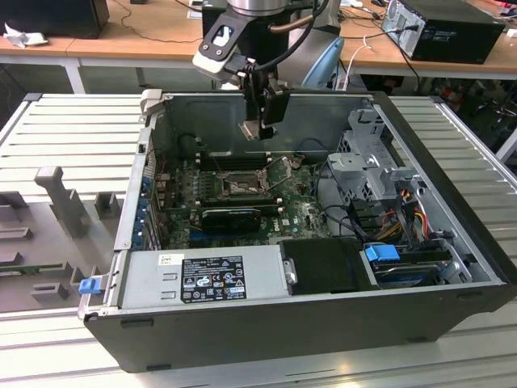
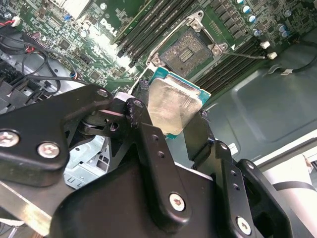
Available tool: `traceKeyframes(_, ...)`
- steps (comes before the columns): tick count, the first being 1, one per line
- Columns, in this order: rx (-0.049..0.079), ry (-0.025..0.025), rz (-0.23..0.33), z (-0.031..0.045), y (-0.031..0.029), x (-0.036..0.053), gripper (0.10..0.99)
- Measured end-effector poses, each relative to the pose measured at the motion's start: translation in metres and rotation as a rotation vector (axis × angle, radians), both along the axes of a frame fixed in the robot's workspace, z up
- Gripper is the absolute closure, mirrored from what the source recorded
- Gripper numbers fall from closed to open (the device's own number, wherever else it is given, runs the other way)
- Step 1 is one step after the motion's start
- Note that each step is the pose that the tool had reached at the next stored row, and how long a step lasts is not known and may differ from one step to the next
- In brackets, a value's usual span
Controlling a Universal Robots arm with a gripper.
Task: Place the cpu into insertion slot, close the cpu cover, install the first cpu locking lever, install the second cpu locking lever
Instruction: 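Place the cpu into insertion slot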
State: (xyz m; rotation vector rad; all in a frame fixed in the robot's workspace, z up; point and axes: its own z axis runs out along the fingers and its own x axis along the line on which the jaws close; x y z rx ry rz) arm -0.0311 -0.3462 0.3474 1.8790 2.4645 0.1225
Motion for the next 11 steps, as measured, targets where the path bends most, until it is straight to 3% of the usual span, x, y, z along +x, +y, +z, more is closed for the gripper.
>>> traceKeyframes(11,0.000,0.0000,-0.011,-0.0060,0.0000,0.0000,0.561)
